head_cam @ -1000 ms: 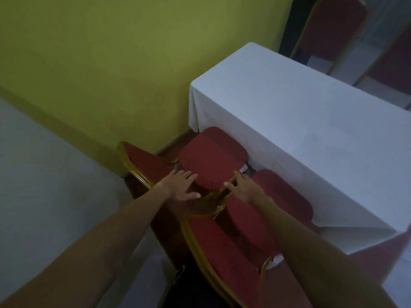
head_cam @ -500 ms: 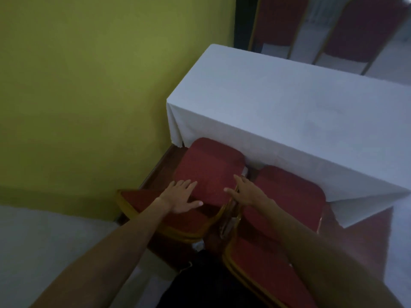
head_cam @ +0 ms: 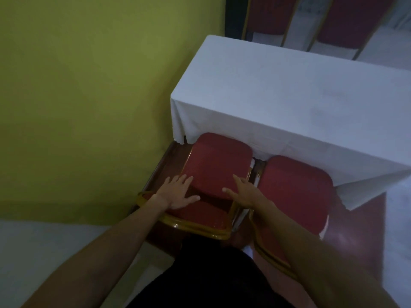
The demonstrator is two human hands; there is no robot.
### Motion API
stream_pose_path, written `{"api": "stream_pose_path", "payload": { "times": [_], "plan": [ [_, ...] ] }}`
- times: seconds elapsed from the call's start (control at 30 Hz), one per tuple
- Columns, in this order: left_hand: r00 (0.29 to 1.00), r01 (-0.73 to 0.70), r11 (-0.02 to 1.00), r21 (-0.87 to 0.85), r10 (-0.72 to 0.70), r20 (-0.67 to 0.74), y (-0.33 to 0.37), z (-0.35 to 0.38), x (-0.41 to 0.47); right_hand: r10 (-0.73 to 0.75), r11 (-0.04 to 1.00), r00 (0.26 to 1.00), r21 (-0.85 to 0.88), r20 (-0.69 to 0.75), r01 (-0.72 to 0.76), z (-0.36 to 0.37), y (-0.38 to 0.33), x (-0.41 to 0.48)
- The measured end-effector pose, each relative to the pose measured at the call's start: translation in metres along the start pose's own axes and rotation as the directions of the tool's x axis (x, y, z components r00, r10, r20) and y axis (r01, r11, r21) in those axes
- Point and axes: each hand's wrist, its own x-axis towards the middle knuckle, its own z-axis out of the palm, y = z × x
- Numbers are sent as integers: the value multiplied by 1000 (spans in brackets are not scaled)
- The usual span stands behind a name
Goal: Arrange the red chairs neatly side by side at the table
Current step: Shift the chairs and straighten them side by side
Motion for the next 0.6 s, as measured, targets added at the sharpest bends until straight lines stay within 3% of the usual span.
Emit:
{"api": "stream_pose_path", "payload": {
  "times": [0.17, 0.37, 0.47, 0.6],
  "plan": [
    [1000, -22, 998, -51, 21, -6, -29, 9, -2, -58, 989, 997, 135, -42, 63, 27, -31, -14],
    [984, -162, 975, -152, 171, 50, -72, 7, 0, -24, 961, 998, 274, -63, 40, 81, -48, -19],
    [974, -193, 940, -281, 219, 63, -110, -1, 6, -24, 957, 1000, 290, -8, 26, 106, -71, -29],
    [947, -254, 920, -299, 300, 115, -147, 9, 1, -6, 958, 1000, 287, -10, 9, 113, -93, -44]
  ]
}}
